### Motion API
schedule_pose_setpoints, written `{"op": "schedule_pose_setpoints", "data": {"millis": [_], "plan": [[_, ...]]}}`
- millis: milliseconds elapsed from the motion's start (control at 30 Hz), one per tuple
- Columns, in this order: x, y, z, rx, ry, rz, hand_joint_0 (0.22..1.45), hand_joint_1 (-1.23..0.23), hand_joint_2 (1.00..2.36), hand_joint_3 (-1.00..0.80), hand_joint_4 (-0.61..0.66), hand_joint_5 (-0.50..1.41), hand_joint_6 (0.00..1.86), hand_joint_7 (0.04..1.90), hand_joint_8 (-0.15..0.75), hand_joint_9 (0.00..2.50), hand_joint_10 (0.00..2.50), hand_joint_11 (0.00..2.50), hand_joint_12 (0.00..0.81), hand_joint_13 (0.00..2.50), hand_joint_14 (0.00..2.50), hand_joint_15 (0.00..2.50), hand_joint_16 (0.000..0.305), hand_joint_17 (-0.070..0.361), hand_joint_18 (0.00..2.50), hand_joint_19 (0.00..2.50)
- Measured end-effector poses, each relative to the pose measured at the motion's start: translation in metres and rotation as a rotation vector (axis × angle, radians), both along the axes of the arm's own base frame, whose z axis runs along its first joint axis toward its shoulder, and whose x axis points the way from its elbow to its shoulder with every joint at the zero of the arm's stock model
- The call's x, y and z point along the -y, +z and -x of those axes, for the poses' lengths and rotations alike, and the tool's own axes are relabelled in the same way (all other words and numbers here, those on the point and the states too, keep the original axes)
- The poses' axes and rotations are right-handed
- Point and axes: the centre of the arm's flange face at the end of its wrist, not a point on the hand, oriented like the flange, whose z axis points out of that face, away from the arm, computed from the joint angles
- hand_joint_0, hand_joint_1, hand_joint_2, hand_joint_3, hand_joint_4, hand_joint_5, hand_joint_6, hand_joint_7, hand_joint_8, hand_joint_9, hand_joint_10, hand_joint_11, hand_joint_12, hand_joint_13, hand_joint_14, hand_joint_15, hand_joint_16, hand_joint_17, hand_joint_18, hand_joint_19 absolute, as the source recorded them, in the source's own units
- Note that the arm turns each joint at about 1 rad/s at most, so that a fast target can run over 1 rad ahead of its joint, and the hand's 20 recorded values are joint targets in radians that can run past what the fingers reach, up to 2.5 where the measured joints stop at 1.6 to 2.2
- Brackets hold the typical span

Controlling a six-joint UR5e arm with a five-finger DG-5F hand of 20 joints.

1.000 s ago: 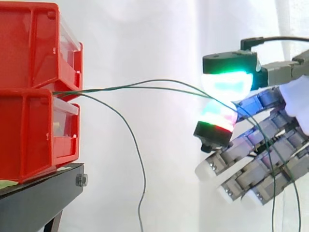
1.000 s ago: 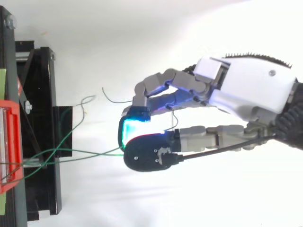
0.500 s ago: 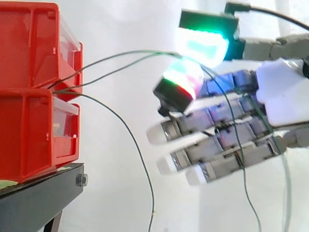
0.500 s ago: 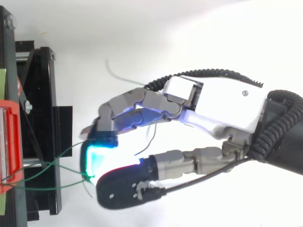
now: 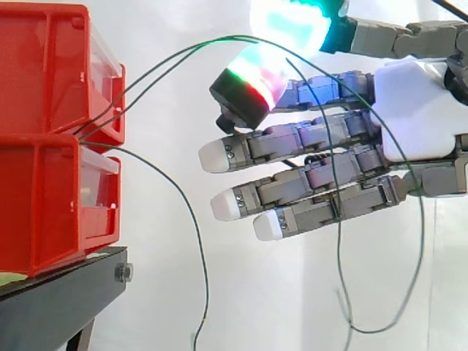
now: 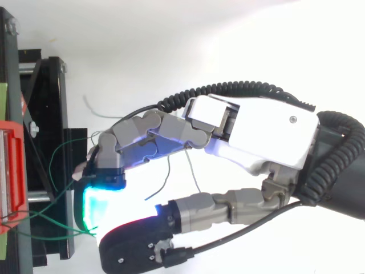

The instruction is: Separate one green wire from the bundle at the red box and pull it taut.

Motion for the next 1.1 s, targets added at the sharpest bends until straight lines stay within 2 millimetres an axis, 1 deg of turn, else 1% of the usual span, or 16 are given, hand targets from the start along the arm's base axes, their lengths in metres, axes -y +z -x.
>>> {"op": "schedule_pose_setpoints", "data": {"millis": [333,433,467,533,567,633,667,733,767,833,867,933,967,1100], "plan": [[0.001,-0.003,0.002,-0.011,-0.004,0.006,0.65,-0.88,1.01,-0.10,-0.16,-0.11,0.90,1.23,0.192,0.71,0.00,0.09,0.329,0.50,0.01,0.20,0.050,0.112,0.38,0.32],[0.004,-0.016,0.009,-0.056,-0.012,0.016,0.65,-0.88,1.01,-0.10,-0.17,-0.11,0.90,1.24,0.189,0.71,0.00,0.09,0.330,0.51,0.01,0.21,0.050,0.112,0.38,0.33],[0.006,-0.023,0.014,-0.082,-0.019,0.017,0.65,-0.88,1.01,-0.10,-0.16,-0.11,0.90,1.24,0.187,0.71,0.00,0.10,0.330,0.51,0.01,0.21,0.050,0.112,0.39,0.33],[0.009,-0.030,0.018,-0.104,-0.024,0.011,0.65,-0.88,1.01,-0.10,-0.17,-0.11,0.90,1.23,0.189,0.71,0.00,0.10,0.331,0.52,0.01,0.22,0.050,0.113,0.39,0.33],[0.013,-0.035,0.024,-0.123,-0.028,-0.002,0.65,-0.88,1.01,-0.10,-0.17,-0.11,0.90,1.23,0.187,0.71,0.00,0.10,0.330,0.52,0.01,0.22,0.050,0.112,0.39,0.33],[0.017,-0.039,0.032,-0.134,-0.035,-0.021,0.64,-0.88,1.01,-0.10,-0.17,-0.11,0.90,1.23,0.188,0.72,0.00,0.10,0.330,0.52,0.01,0.22,0.050,0.113,0.40,0.32],[0.021,-0.039,0.042,-0.136,-0.047,-0.041,0.64,-0.88,1.01,-0.10,-0.17,-0.11,0.90,1.23,0.190,0.72,0.01,0.10,0.331,0.52,0.01,0.22,0.050,0.113,0.40,0.33],[0.025,-0.038,0.053,-0.132,-0.065,-0.055,0.64,-0.88,1.01,-0.10,-0.17,-0.11,0.90,1.23,0.185,0.72,0.00,0.11,0.332,0.52,0.01,0.22,0.050,0.113,0.41,0.33],[0.029,-0.035,0.063,-0.119,-0.088,-0.064,0.64,-0.88,1.01,-0.10,-0.17,-0.11,0.90,1.23,0.189,0.73,0.00,0.11,0.332,0.53,0.01,0.23,0.050,0.113,0.41,0.33],[0.032,-0.030,0.074,-0.098,-0.116,-0.070,0.64,-0.88,1.01,-0.10,-0.17,-0.11,0.90,1.23,0.187,0.72,0.00,0.12,0.334,0.53,0.01,0.23,0.051,0.114,0.41,0.33],[0.036,-0.028,0.085,-0.083,-0.146,-0.071,0.64,-0.88,1.01,-0.10,-0.17,-0.11,0.90,1.22,0.188,0.73,0.00,0.12,0.334,0.53,0.01,0.23,0.051,0.114,0.41,0.34],[0.041,-0.031,0.095,-0.085,-0.178,-0.064,0.64,-0.88,1.01,-0.10,-0.17,-0.11,0.90,1.22,0.191,0.73,0.00,0.12,0.334,0.53,0.01,0.23,0.051,0.114,0.41,0.34],[0.045,-0.035,0.104,-0.093,-0.215,-0.053,0.64,-0.88,1.01,-0.10,-0.17,-0.11,0.90,1.22,0.189,0.73,0.00,0.12,0.334,0.53,0.01,0.23,0.051,0.114,0.41,0.34],[0.056,-0.041,0.121,-0.149,-0.307,0.005,0.64,-0.87,1.01,-0.09,-0.17,-0.11,0.90,1.22,0.188,0.73,0.00,0.12,0.335,0.54,0.01,0.24,0.051,0.115,0.42,0.35]]}}
